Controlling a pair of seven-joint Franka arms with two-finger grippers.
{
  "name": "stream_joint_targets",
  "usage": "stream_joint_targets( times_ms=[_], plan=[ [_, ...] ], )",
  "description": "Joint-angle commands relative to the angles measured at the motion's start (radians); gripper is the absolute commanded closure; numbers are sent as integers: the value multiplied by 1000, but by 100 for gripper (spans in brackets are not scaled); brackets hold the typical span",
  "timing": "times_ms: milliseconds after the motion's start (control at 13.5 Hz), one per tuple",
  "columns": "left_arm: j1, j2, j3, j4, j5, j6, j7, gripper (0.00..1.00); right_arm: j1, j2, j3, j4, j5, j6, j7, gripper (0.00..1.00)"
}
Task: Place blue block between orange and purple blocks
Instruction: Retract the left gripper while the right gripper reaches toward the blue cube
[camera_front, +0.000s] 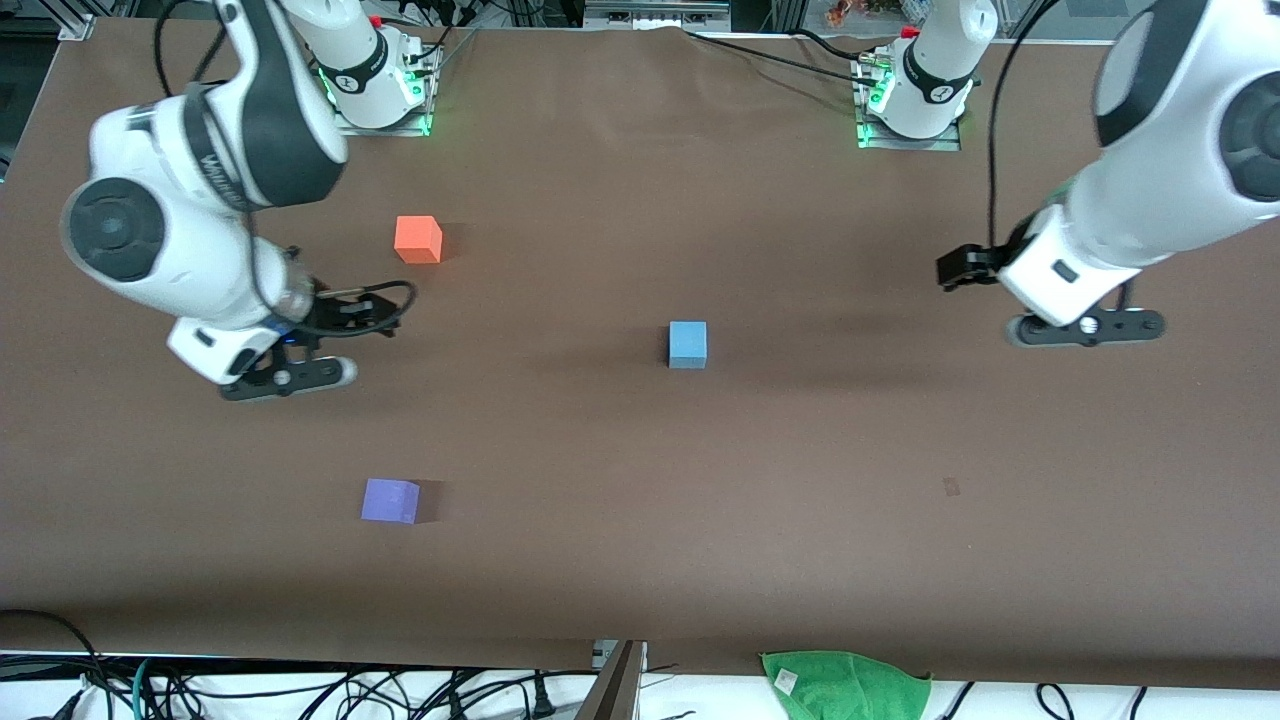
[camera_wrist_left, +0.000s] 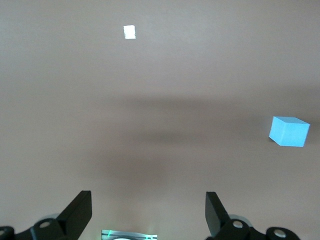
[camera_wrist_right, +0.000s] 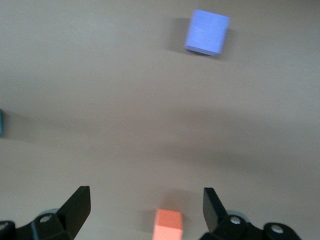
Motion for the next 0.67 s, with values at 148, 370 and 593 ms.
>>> stream_joint_targets(
  times_ms=[148, 370, 593],
  plan=[
    [79, -6, 18, -25, -24, 70, 183, 0, 198, 161, -5, 20, 7, 279, 217, 1],
    [26, -59, 126, -101, -31, 194, 200, 0, 276, 257, 24, 60, 7, 422, 422, 1],
    [31, -189, 129, -259, -33, 287, 220, 0, 357, 382, 72, 155, -2, 517, 614, 1]
  ],
)
